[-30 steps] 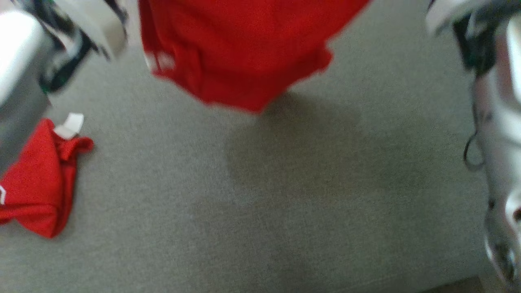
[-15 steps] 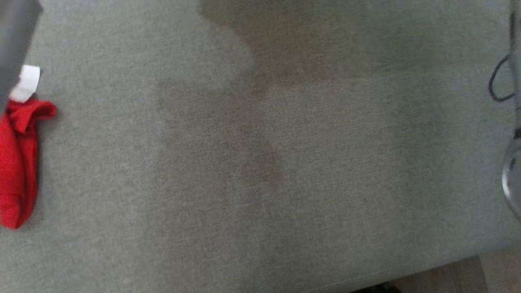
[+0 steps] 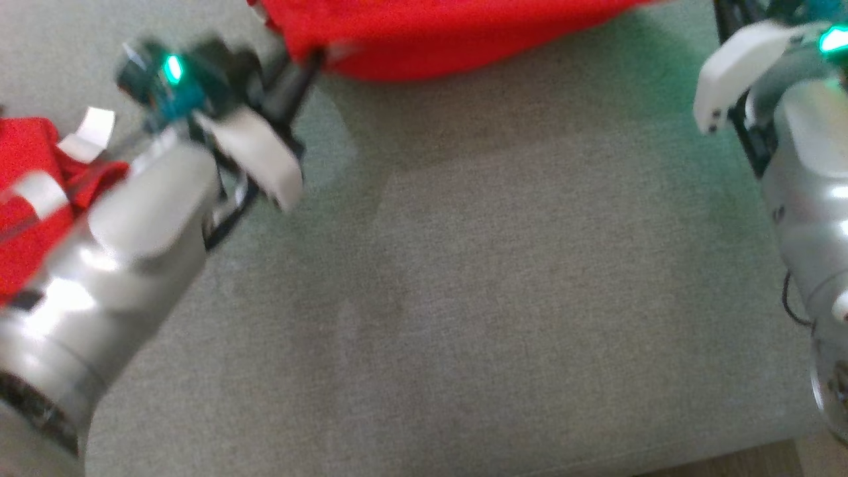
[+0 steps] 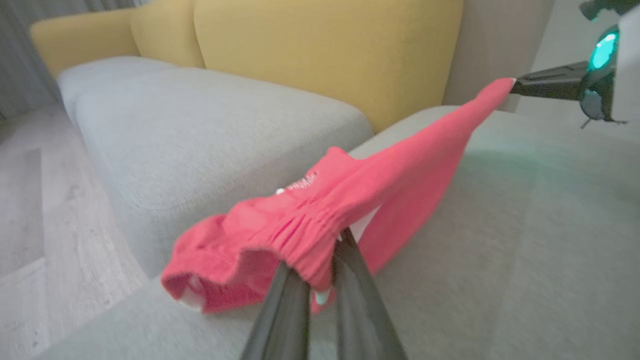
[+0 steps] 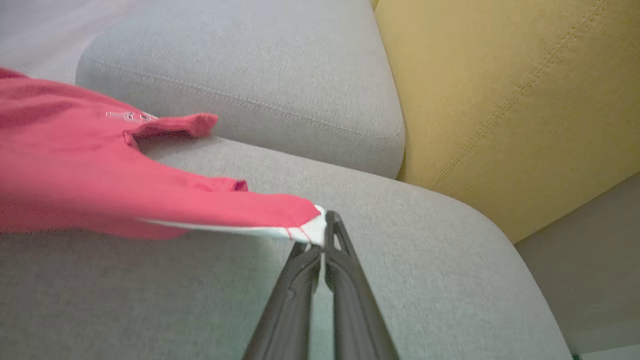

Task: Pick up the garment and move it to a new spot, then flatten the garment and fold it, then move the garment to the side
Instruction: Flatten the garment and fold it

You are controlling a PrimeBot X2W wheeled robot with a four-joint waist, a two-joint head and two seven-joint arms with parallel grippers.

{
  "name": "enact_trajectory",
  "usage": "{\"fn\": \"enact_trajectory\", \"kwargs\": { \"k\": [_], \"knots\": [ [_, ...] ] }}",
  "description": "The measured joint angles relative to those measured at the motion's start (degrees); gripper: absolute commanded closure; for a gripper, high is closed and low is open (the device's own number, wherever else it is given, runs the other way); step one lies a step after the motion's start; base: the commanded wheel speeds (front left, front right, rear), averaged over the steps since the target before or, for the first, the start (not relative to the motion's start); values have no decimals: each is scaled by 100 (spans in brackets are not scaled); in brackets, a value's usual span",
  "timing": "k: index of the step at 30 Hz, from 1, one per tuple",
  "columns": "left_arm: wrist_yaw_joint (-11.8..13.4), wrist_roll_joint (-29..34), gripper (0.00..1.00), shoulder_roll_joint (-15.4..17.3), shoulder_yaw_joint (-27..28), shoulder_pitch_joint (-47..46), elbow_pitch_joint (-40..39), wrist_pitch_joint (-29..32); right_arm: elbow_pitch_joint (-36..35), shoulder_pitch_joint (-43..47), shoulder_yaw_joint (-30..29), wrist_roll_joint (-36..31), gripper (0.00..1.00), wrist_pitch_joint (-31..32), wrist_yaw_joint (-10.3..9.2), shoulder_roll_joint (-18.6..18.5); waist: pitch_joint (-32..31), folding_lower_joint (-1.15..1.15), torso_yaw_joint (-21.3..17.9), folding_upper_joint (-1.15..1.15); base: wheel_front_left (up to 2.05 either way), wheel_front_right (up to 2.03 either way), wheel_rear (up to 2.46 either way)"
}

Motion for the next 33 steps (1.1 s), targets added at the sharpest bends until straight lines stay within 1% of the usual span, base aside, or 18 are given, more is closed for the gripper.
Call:
{"fn": "enact_trajectory", "kwargs": {
  "k": [4, 7, 11, 16, 21, 26, 27, 28, 33],
  "knots": [
    [0, -371, 100, 244, -593, 527, -333, 34, 111, 333, 519, 176, 100, 256, 0, -86, -262, 0, 17, 0, 0, 0, 0],
    [0, -477, 100, 398, -862, 741, -463, 73, 135, 574, 994, 336, 100, 432, 1, -136, -470, -1, 13, 0, 0, 0, 0],
    [0, -501, 100, 441, -1025, 965, -579, 74, 140, 834, 1579, 688, 100, 673, 1, -237, -743, -1, -18, 0, 0, 0, 0],
    [-1, -501, 100, 430, -1067, 1267, -612, 68, 122, 1080, 2318, 1245, 100, 899, 3, -378, -1077, -1, -82, 0, 0, 0, 0],
    [0, -501, 100, 376, -1076, 1604, -626, 48, -245, 1495, 3049, 2018, 100, 1217, 4, -586, -1430, 0, -150, 0, 0, 0, 0],
    [29, -510, 100, 326, -1084, 2024, -760, 26, -961, 1946, 3816, 2917, 100, 1656, 4, -1050, -1796, 0, -231, 0, 0, 0, 0],
    [56, -512, 100, 312, -1088, 2104, -788, 22, -1122, 2011, 3996, 3086, 100, 1790, 4, -1170, -1871, 0, -246, 0, 0, 0, 0],
    [81, -552, 100, 296, -1089, 2268, -861, 18, -1467, 2134, 4343, 3356, 100, 1967, 5, -1421, -2015, 0, -275, 0, 0, 0, 0],
    [164, -556, 100, 266, -1111, 2659, -1154, 18, -2159, 2326, 4833, 4025, 100, 2230, 5, -2012, -2279, 0, -342, 0, 0, 0, 0]
  ]
}}
